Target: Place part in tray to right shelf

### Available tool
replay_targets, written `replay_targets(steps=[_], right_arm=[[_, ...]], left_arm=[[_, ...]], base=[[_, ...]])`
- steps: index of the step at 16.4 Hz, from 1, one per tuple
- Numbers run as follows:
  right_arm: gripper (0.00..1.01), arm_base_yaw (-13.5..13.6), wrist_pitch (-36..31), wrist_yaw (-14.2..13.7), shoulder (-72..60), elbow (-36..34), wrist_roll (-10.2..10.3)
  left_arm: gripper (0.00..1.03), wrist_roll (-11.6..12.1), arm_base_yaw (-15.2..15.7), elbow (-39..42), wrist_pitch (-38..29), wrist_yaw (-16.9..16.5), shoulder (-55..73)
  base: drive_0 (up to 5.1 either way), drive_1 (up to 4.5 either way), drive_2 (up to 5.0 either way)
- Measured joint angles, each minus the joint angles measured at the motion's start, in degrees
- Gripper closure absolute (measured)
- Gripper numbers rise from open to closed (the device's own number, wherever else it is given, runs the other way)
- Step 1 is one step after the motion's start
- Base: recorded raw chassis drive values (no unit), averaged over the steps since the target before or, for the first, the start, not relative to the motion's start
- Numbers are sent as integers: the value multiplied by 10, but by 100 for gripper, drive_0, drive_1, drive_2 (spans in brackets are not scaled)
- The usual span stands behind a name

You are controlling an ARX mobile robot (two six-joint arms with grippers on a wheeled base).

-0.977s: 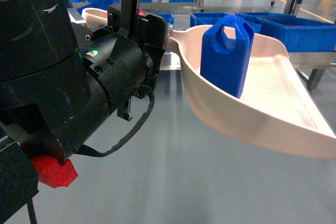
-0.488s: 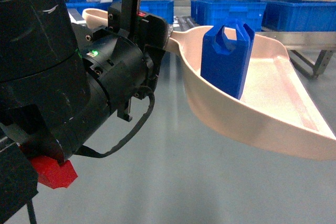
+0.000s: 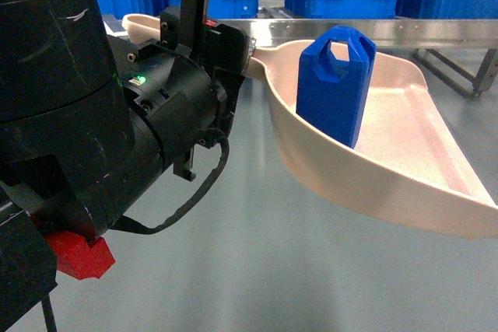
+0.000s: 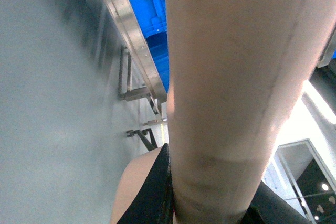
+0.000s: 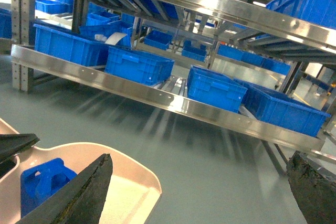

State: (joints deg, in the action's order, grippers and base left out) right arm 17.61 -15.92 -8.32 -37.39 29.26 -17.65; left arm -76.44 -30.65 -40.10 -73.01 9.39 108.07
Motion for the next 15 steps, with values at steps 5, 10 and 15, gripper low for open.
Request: replay_targets(steps=[5,10,15], right_arm=[[3,0,0,0,0,0,0],[3,0,0,-1,0,0,0],[3,0,0,1,0,0,0]], left_arm=[[85,0,0,0,-2,0,0],[85,0,-1,0,-3,-2,0],[85,1,3,0,-3,2,0]], base=[[0,0,0],[106,324,-426],[332,155,-489]])
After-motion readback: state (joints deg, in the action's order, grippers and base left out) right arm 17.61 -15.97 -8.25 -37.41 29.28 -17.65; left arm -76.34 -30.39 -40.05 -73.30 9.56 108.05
